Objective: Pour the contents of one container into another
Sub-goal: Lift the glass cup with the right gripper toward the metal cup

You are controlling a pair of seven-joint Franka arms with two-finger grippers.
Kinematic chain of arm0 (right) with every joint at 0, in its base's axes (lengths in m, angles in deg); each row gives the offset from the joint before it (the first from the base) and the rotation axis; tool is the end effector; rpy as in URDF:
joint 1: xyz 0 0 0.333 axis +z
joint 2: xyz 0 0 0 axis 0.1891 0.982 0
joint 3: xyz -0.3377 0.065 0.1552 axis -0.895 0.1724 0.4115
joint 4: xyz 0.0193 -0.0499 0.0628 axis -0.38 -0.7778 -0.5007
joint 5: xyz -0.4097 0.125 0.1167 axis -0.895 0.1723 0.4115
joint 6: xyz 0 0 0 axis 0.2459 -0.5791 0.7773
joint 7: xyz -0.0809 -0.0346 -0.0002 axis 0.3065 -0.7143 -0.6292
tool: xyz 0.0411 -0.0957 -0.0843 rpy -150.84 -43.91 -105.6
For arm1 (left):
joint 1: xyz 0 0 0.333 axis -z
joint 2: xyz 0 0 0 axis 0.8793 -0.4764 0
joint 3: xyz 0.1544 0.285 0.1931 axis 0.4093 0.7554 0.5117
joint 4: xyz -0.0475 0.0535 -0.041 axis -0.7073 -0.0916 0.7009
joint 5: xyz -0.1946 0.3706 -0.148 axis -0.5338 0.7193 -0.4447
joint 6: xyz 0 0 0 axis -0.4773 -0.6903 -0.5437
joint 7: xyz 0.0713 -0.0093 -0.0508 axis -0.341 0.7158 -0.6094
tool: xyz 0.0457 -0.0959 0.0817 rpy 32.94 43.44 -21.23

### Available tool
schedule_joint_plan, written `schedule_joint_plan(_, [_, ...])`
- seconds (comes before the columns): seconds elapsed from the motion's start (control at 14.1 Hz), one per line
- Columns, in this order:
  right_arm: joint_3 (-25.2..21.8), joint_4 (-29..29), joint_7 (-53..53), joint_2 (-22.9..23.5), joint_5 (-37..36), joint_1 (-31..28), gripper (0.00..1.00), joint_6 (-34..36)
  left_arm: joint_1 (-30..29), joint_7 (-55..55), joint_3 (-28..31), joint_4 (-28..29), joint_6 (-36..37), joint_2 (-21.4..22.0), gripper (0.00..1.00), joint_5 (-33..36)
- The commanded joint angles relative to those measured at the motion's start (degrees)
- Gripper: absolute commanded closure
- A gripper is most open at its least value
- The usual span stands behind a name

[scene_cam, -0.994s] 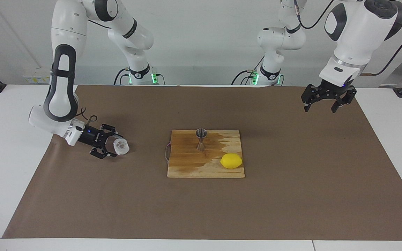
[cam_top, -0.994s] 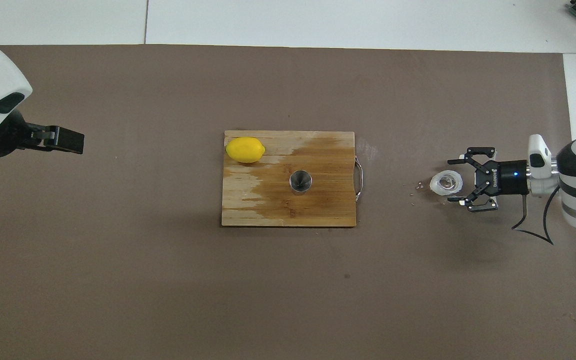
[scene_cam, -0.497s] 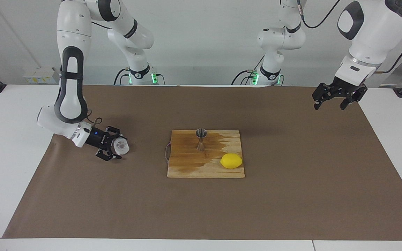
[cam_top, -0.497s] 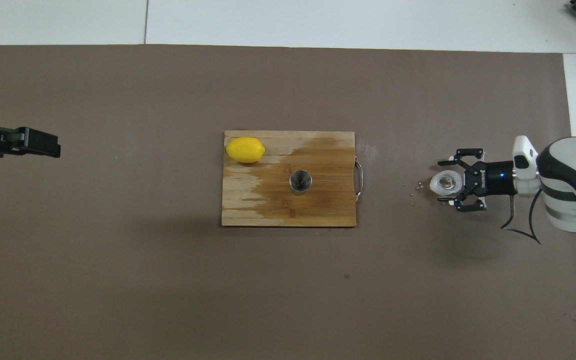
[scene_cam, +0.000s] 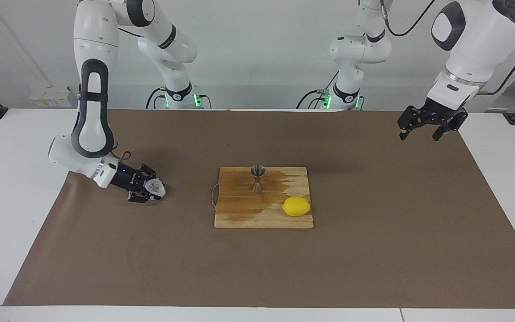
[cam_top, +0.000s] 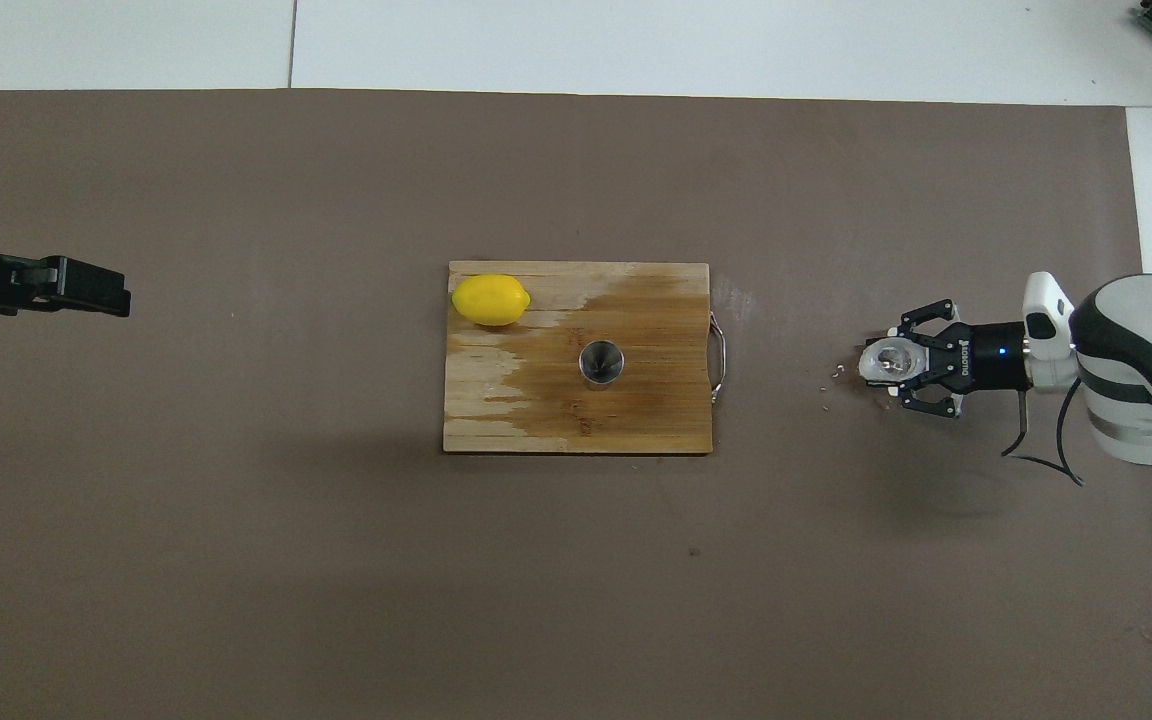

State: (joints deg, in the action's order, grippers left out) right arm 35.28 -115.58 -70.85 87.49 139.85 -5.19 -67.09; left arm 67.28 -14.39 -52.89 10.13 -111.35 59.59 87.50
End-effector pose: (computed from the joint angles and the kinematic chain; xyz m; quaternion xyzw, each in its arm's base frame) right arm 0.6254 -0.0920 0.2527 -0.6667 -0.6334 -0.2960 0.2582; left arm 0.6134 -0.0453 0.6315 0.9988 -0.0417 0.0224 0.0126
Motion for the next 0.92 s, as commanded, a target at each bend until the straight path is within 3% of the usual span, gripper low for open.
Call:
schedule_joint_plan(0.0, [0.86, -0.34, 1.67, -4.1, -0.18, 1.57, 0.99, -1.78, 0.16, -0.1, 0.16, 1.96, 1.51, 2.0, 0.0, -0.39])
schedule_joint_plan(0.21, [0.86, 0.97, 13.51, -8.06, -7.37, 5.62, 0.99, -3.19, -0.01, -0.19, -0.02, 1.96, 1.69, 2.0, 0.0, -0.39])
schedule_joint_plan(0.35, [0.95, 2.73, 20.55, -9.38, -8.27, 8.95, 0.99, -3.1, -0.1, -0.1, -0.02, 1.88, 0.9, 2.0, 0.0, -0.39])
schedule_joint_plan(0.71, [0.95, 6.51, 36.56, -10.53, -11.7, 17.3, 0.99, -3.72, -0.36, -0.1, -0.02, 1.88, 1.07, 2.0, 0.0, -0.39])
schedule_joint_plan(0.85, [0.95, 7.22, 41.57, -10.53, -13.18, 21.34, 0.99, -7.21, -0.54, -0.01, -0.02, 1.88, 1.07, 2.0, 0.0, -0.39])
